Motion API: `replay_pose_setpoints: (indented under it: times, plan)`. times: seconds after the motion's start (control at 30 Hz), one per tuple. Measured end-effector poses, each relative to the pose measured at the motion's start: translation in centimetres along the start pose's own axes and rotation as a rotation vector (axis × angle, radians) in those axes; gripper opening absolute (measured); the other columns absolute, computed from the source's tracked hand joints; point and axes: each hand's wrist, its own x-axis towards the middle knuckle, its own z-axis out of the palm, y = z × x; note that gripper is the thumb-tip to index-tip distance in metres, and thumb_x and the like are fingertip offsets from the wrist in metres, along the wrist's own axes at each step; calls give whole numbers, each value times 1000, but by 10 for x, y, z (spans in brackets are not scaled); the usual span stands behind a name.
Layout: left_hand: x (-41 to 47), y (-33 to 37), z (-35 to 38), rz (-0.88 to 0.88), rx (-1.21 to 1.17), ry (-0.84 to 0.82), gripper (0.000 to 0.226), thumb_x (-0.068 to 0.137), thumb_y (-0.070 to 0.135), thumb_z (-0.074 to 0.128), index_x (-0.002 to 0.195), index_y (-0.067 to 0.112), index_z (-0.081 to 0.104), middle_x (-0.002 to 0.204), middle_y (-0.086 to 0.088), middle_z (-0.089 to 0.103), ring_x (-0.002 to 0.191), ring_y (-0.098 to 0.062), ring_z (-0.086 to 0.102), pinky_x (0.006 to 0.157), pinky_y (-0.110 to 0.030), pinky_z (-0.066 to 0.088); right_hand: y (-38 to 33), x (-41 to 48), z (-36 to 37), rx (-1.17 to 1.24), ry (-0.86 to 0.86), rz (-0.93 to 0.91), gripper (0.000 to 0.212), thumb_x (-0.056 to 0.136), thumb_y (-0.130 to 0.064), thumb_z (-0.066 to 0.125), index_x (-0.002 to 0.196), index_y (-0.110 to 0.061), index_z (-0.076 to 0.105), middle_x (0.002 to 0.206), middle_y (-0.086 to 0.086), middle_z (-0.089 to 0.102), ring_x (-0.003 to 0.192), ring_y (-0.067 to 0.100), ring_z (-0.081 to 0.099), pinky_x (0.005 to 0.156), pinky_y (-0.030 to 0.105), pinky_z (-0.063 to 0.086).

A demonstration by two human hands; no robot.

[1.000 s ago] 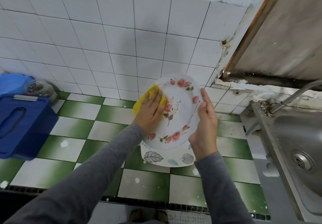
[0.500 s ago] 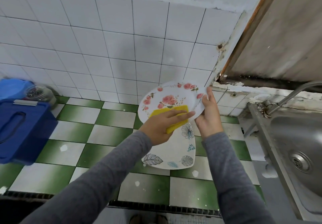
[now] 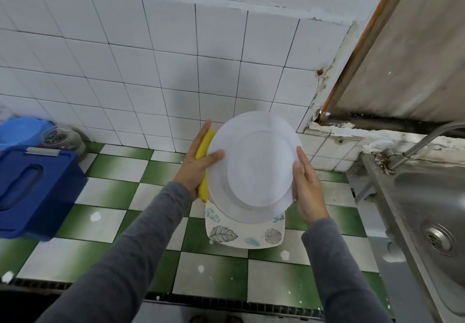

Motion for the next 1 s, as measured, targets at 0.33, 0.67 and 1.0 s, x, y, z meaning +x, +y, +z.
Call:
replay_pose_setpoints:
  times: [0.33, 0.67, 1.0]
  plan:
    - [20, -7, -22, 64, 81, 319, 43, 100, 34, 52, 142, 46, 48, 145, 2, 46, 121, -30, 59, 93, -47, 56, -14, -5, -7, 384, -3, 86, 34, 105, -7, 42, 128, -22, 61, 135, 1, 64, 110, 12, 68, 93, 31, 57]
    - [14, -14, 54, 431, 516, 208, 47, 109, 30, 34, 155, 20, 29, 135, 52, 31, 122, 32, 28, 104, 0, 27, -39, -29, 72, 5, -99, -95, 44, 107, -7, 41, 145, -28, 48, 119, -12, 68, 111, 11, 62, 94, 28, 53]
    - [39, -10, 57, 446, 590, 133, 52, 102, 43, 31, 150, 24, 39, 160, 7, 30, 146, -13, 30, 120, -44, 28, -40, -47, 93, -279, -117, -293, 44, 107, -11, 42, 146, -31, 47, 117, -34, 59, 102, -11, 61, 91, 15, 50]
